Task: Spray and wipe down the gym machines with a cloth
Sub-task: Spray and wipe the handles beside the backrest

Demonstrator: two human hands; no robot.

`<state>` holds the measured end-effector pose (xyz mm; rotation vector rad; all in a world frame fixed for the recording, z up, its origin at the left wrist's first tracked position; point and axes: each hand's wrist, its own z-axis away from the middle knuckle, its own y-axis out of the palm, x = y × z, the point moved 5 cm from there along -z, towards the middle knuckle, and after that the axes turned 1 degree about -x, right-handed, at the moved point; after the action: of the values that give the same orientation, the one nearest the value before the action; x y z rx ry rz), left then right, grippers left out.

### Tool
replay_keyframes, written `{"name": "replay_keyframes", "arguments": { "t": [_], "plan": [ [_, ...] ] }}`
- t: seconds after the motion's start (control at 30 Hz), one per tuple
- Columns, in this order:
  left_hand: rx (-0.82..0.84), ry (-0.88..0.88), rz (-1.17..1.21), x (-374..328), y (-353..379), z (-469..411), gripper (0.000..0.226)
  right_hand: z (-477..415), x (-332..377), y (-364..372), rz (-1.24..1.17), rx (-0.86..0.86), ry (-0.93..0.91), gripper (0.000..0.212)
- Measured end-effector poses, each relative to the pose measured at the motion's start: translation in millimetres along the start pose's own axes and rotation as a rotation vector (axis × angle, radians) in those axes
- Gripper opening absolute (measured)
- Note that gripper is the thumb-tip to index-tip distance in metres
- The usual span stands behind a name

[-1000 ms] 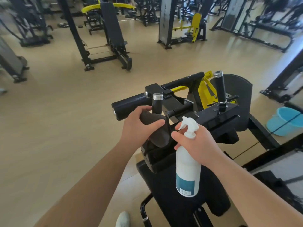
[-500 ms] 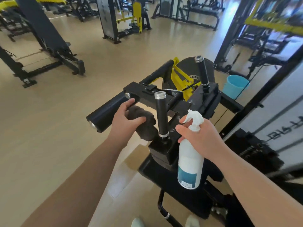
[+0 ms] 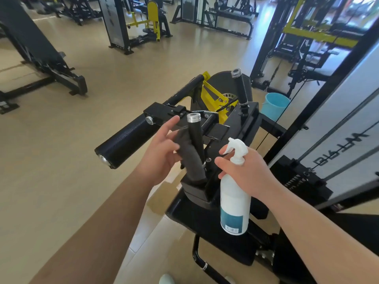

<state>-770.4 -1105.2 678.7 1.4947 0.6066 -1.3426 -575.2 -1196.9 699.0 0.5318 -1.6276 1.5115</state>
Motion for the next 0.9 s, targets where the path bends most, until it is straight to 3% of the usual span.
{"name": "replay_keyframes", "arguments": {
  "t": [0.07,0.2,0.4,0.6,0.77,0.9],
  "plan": [
    [0.055,-0.076,0.173,7,3,-1,0.078,-1,-2,2,0.008,0.03,-0.002,0.01],
    [0.039,-0.023,-0.304,16,14,-2,0.073,-5,0,3,0.012,0.061,-0.012,0.009],
    [-0.123,0.077,-0.536,12,22,-14,0.072,-10,-1,0,0.036,0.056,-0.025,0.01],
    [-0.326,0.166,-0.392,7,46,-31,0.081,-14,-3,-4,0.001,0.042,-0.017,0.011],
    [-0.273,0.178,-0.367,26,47,-21,0.1,-16,-8,-5,-0.009,0.023,-0.012,0.01],
    [-0.206,0.201,-0.477,26,47,-22,0.082,-13,-12,-7,0.019,0.042,0.006,0.009]
  ]
}}
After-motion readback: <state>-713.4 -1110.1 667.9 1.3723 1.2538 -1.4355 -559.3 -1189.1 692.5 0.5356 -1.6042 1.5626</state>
